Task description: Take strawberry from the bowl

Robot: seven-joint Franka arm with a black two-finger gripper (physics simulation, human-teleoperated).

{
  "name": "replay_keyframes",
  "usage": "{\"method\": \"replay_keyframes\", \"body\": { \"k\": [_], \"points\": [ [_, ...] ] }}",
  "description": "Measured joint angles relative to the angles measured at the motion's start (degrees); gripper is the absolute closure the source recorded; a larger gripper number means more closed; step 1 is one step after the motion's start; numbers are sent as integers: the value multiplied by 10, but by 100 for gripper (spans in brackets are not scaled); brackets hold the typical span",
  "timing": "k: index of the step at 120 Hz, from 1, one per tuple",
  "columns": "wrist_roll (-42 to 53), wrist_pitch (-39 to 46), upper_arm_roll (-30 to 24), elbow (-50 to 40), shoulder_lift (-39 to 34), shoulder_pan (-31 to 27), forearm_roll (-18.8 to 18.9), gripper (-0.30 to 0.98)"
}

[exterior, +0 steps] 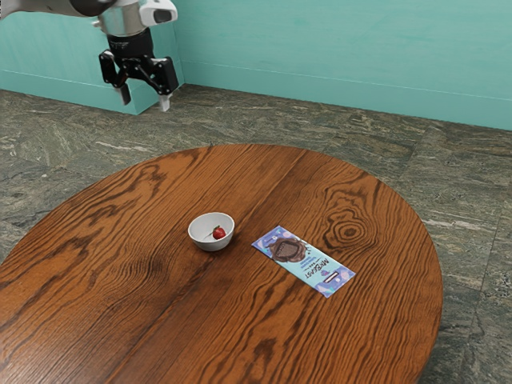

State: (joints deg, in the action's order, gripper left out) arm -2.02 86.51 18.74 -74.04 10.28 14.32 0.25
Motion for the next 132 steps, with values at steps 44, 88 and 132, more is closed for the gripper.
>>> {"method": "replay_keyframes", "body": {
  "k": [44, 88, 132],
  "points": [
    [-7, 51, 1, -126, -29, 12, -1, 2],
    [-82, 233, 3, -302, -21, 19, -2, 2],
    [-335, 355, 3, -352, 25, 15, -16, 2]
  ]
}}
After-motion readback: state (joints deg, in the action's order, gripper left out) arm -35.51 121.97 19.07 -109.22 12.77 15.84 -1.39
